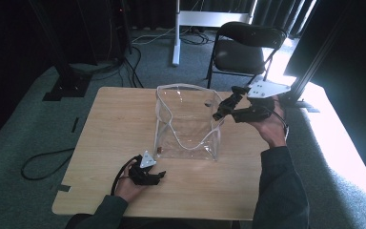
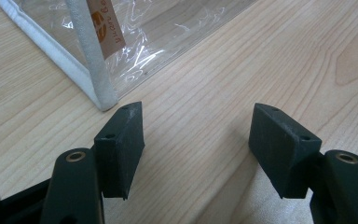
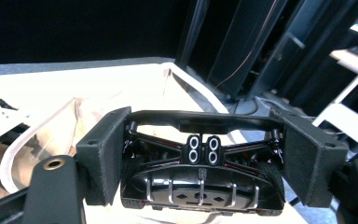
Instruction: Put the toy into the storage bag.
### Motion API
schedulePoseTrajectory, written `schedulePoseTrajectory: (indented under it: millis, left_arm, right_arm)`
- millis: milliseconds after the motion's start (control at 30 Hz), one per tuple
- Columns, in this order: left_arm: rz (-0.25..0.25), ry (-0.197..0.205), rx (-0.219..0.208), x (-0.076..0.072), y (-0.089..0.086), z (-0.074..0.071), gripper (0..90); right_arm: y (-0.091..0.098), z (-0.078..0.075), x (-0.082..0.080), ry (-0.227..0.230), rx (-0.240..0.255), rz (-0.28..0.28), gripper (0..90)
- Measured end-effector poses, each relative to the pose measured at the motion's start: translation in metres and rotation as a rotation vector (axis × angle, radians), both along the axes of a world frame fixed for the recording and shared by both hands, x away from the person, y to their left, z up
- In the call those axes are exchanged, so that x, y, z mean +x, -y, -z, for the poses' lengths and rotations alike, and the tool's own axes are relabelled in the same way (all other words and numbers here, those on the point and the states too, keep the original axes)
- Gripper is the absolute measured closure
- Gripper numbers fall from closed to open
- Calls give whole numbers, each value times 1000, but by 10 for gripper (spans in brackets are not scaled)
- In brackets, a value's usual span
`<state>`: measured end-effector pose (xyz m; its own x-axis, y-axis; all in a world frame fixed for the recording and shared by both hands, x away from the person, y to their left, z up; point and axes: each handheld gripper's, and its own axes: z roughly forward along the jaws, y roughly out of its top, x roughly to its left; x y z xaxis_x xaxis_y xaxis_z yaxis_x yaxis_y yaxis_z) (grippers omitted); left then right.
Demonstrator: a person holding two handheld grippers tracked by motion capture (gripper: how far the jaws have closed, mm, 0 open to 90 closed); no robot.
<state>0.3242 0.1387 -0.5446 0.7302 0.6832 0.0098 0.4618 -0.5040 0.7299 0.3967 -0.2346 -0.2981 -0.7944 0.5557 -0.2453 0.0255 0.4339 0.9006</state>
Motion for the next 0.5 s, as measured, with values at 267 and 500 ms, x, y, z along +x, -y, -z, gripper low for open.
schedulePoseTrajectory:
  millis: [267, 500]
  left_arm:
    - [0, 2, 0, 0, 0, 0, 360]
    - [-1, 2, -1, 0, 0, 0, 360]
  right_arm:
    - [2, 21, 20, -71, 9, -22, 245]
    - [0, 32, 32, -112, 6, -52, 245]
